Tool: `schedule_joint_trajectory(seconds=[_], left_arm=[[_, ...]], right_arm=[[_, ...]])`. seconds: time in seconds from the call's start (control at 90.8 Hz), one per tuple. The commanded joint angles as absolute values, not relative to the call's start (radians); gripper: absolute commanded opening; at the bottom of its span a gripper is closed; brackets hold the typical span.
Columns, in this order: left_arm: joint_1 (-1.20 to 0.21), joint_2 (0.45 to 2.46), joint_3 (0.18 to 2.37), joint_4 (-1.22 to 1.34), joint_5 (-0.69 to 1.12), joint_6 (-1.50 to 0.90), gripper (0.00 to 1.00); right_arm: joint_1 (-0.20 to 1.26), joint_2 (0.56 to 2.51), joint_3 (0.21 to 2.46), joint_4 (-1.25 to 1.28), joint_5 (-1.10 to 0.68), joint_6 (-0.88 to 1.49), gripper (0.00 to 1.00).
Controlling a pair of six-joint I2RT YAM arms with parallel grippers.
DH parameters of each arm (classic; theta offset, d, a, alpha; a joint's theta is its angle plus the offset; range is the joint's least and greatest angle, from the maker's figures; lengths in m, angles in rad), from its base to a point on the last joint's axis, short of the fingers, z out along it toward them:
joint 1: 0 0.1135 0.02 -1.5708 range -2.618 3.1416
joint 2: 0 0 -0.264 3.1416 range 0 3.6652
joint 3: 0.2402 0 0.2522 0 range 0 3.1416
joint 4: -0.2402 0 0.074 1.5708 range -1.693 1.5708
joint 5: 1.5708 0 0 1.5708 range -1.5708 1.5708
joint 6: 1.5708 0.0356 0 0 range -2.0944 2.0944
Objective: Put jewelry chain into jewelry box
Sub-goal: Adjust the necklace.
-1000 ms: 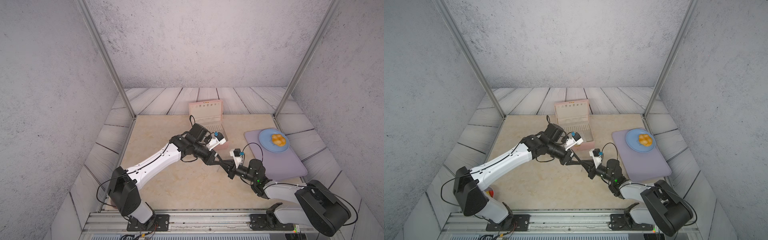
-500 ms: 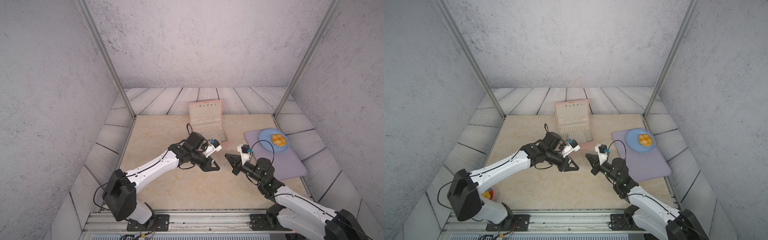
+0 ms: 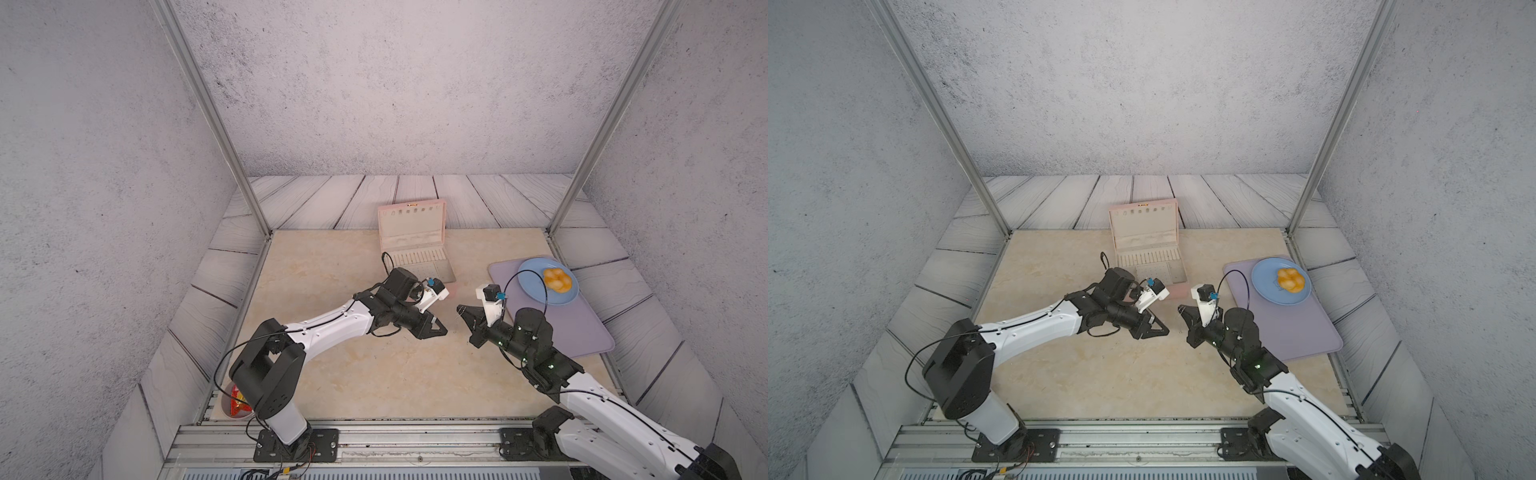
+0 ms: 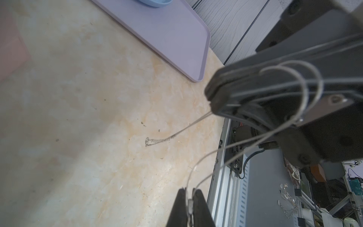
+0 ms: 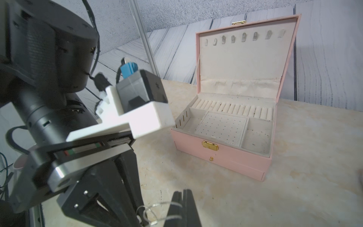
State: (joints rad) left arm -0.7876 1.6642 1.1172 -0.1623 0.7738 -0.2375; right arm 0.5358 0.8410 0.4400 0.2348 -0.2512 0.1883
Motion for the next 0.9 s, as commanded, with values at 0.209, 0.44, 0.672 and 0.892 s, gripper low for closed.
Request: schedule_joint_trajectory(seconds=[0.209, 0.44, 0.672, 0.892], left_arm=[[-0.788, 1.720, 1.115, -0.111, 0.784, -0.247, 0.27], [-0.785, 1.671, 1.087, -0.124, 0.744, -0.236, 0.58], [-0.744, 1.575, 1.083, -0.178, 0.629, -0.235, 0.69], [-0.658, 1.490, 1.087, -0.196, 0.376, -0.288, 0.73]], right_arm=[[0.541, 0.869, 0.511, 0.111, -0.170, 0.094, 0.00], [0.541, 0.901, 0.558, -0.005, -0.098, 0.011, 0.00], [0.552, 0.930, 0.598, -0.085, 0.021, -0.102, 0.00], [0.581, 0.959, 0.615, -0.096, 0.120, -0.218, 0.00]])
